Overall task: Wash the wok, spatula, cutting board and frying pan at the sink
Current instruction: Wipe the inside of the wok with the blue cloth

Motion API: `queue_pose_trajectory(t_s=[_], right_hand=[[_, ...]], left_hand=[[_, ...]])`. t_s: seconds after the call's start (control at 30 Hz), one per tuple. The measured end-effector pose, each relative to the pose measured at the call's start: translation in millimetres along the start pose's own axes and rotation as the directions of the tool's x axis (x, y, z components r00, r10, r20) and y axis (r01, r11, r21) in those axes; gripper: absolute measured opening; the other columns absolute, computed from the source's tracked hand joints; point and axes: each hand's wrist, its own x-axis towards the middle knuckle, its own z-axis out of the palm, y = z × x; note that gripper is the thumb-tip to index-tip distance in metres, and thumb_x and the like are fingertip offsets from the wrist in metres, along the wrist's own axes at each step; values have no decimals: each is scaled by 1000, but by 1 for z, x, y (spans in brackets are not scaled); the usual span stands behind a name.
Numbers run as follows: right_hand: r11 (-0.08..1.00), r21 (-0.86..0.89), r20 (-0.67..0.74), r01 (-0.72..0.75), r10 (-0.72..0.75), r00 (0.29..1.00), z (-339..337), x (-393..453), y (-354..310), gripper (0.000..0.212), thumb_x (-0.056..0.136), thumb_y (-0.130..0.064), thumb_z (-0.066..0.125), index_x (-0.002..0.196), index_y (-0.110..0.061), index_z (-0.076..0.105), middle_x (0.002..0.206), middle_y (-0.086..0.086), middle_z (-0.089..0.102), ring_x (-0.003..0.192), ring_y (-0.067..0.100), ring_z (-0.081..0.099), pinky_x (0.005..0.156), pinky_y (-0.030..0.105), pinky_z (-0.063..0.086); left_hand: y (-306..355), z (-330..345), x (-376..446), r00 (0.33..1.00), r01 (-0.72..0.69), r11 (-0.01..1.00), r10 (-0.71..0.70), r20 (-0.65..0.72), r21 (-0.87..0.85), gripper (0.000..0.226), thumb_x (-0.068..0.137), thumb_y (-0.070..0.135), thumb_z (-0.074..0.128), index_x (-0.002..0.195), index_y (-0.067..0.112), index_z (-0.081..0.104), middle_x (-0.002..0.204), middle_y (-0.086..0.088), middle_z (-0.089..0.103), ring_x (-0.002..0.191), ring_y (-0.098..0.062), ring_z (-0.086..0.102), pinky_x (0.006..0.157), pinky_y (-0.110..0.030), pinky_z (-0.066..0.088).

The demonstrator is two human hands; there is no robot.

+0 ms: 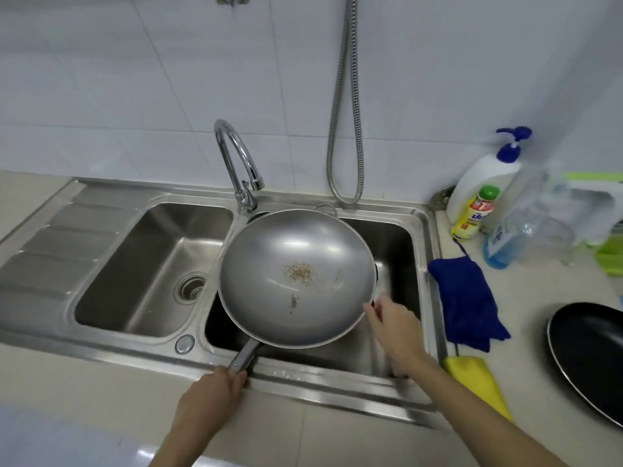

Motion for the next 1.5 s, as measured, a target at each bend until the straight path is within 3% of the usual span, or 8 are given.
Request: queue_pose_trajectory(t_s=[0.13,0.33,0.6,0.83,1.03,1.2,1.3,1.5], right_hand=[[925,-375,-367,-68,-80,927,-51,19,55,28,89,-36,57,103,-12,56,104,11,60,96,27,57,82,42,48],[835,-382,-142,-395,370,918,-57,32,111,74,89,-56,46,146,-16,23,147,22,27,131,41,30,106,53,28],[838,-518,-172,-171,93,981,-54,38,94,38,94,-21,49,130,-10,45,120,22,52,104,34,51,88,45,45],[925,-247,-33,289,-306,951,-19,43,16,50,89,-19,60,137,-15,47,122,14,55,107,27,55,92,39,47],[748,-10,639,664,-505,580,64,40,-62,59,95,-56,29,148,-30,27,148,3,31,133,19,31,112,32,24],[727,-21,738,686,-452,501,90,40,-73,76,87,-70,6,152,-31,4,160,-10,-6,146,20,3,118,43,6],[671,-1,794,742,-450,408,103,46,-78,71,97,-62,13,151,-20,-8,156,-11,-19,142,12,-26,118,45,-11],[782,226,853,581,-447,269,109,64,-81,64,101,-50,17,149,-23,-16,152,-18,-26,137,-6,-28,112,21,-18]], left_hand=[[-1,1,2,999,19,998,-20,-26,-52,36,97,46,38,90,14,54,104,-11,63,107,-31,59,86,-37,45],[-10,10,12,998,58,996,-58,-4,-66,38,93,52,41,84,17,50,99,-14,65,100,-34,61,79,-39,47],[-10,12,11,996,79,993,-82,-20,-92,40,93,54,40,85,17,51,94,-10,65,100,-33,62,77,-37,44],[-7,11,12,997,67,990,-69,-16,-127,35,94,55,37,88,22,46,101,-6,67,102,-26,62,82,-35,47],[-11,15,18,998,56,992,-56,1,-117,33,93,59,33,95,27,42,103,-1,67,101,-20,64,81,-32,48],[-12,13,27,998,45,992,-49,-27,-114,59,86,68,22,123,27,42,101,3,65,103,-17,65,85,-28,48],[-11,2,32,968,-140,987,121,-219,-75,63,77,80,3,135,59,12,62,9,52,81,-6,67,72,-21,51],[-24,19,44,975,168,981,-150,165,-97,93,61,92,18,121,25,42,117,-2,66,107,-17,64,73,-25,41]])
